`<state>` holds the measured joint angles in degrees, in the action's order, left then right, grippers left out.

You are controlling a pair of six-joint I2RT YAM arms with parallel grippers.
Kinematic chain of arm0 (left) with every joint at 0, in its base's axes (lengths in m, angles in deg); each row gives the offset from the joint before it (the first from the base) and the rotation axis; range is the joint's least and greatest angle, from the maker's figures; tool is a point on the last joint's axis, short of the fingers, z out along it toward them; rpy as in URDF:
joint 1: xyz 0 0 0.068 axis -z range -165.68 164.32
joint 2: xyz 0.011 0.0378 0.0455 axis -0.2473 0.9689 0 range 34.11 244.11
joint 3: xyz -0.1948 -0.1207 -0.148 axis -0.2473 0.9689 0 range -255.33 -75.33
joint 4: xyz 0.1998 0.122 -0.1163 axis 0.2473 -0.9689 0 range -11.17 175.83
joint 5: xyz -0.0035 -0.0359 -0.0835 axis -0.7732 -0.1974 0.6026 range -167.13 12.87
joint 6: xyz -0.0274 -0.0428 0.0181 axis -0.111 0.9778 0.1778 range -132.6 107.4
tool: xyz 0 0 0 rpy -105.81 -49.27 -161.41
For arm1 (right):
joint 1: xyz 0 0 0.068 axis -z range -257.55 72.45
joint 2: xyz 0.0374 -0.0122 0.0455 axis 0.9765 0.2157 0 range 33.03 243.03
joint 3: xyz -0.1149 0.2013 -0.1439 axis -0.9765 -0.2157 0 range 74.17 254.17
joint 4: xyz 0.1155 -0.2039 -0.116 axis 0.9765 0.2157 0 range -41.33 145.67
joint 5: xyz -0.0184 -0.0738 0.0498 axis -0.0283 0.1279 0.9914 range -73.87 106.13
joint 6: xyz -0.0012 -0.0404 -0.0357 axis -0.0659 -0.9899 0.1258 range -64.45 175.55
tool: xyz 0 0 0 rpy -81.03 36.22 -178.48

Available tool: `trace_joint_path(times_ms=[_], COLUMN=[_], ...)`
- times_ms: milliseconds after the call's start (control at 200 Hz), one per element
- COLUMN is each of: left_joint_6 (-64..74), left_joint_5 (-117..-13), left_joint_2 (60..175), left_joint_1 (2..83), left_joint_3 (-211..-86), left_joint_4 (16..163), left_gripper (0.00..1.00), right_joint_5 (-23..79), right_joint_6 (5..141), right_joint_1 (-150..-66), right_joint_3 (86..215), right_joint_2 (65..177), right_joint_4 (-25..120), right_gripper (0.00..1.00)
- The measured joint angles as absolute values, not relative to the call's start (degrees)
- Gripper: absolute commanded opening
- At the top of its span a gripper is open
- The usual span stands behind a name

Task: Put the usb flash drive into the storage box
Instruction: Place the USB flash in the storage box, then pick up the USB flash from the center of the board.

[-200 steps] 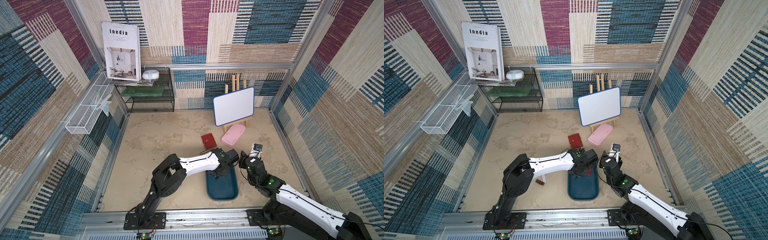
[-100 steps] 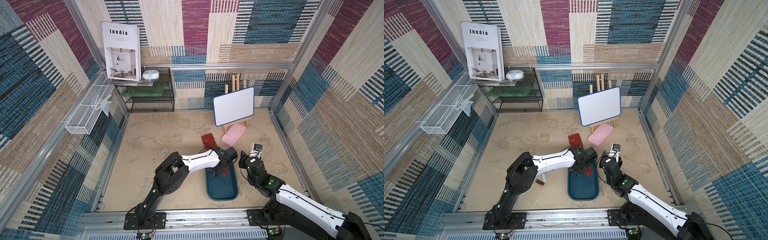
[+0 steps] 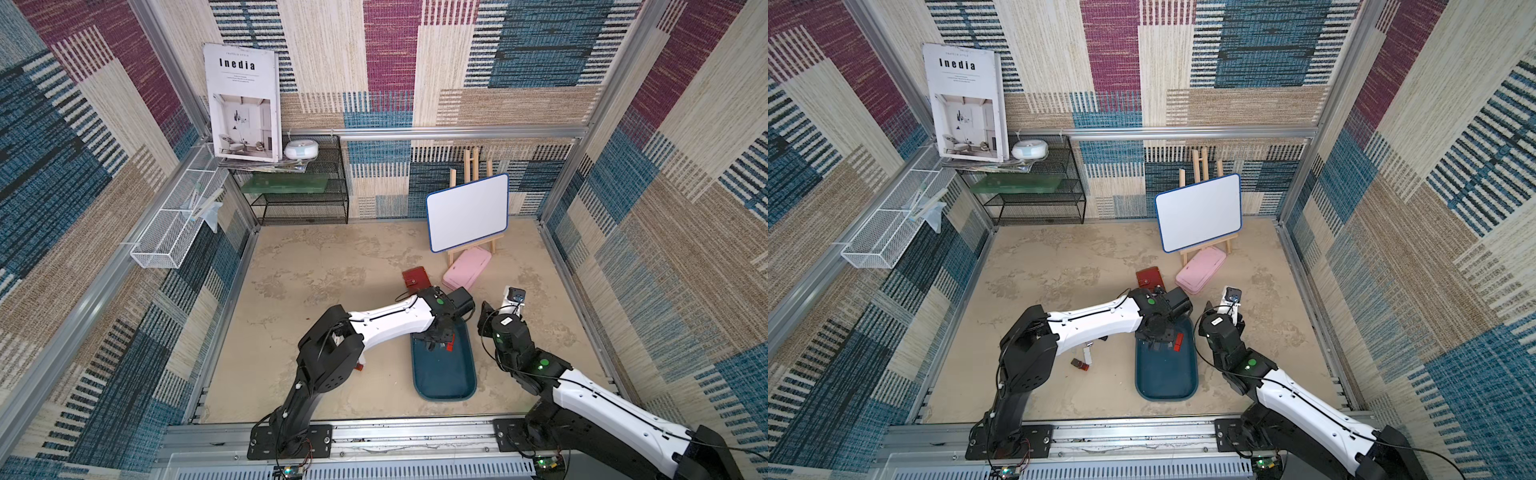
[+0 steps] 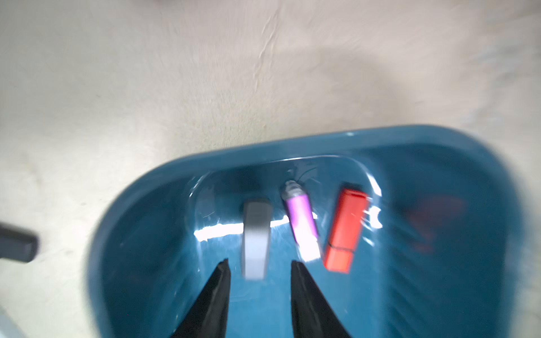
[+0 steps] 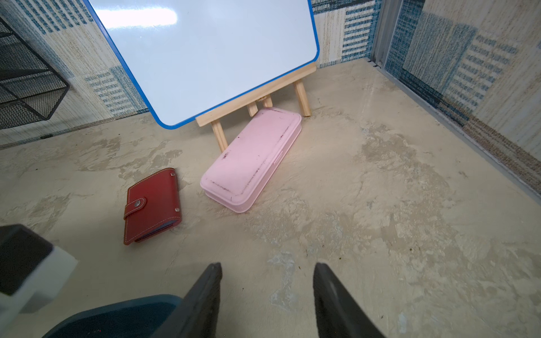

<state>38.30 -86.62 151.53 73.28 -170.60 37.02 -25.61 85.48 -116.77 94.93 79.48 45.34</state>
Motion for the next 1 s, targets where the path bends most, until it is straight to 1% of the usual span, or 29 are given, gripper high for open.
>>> trace_joint_path(times_ms=[145,275,411,556,686,761,921,1002], left_joint_6=[36.55,34.95,33.42,30.63,26.43,23.5,17.62,15.59], left_joint_5=[-87.69,-88.31,-88.7,-88.44,-87.15,-86.25,-83.15,-81.38], left_joint_2=[143.25,132.37,119.75,106.99,99.89,96.85,91.91,90.97], left_joint_1=[73.02,70.26,63.35,54.02,46.11,40.75,28.73,24.86], left_joint_3=[-167.23,-159.82,-150.29,-141.9,-138.51,-137.27,-134.99,-134.82], left_joint_4=[36.53,35.86,34.33,31.33,28.45,26.87,25.41,25.39], left_gripper=[0.42,0.43,0.45,0.47,0.47,0.47,0.5,0.5], right_joint_5=[-25.54,-25.06,-22.15,-10.81,2.59,8.84,14.7,15.72], right_joint_6=[85.26,84.72,82.99,78.99,76.17,74.25,69.63,67.95], right_joint_1=[-116.77,-116.77,-116.77,-116.81,-118.39,-122.6,-134.1,-138.36], right_joint_3=[94.69,94.71,95.84,98.38,105.4,111.3,124.39,129.81], right_joint_2=[78.7,78.39,78.24,80.42,89.52,96.47,110.72,117.62], right_joint_4=[45.34,45.36,45.36,43.61,42.74,43.4,47.77,50.5], right_gripper=[0.55,0.55,0.54,0.52,0.51,0.51,0.53,0.53])
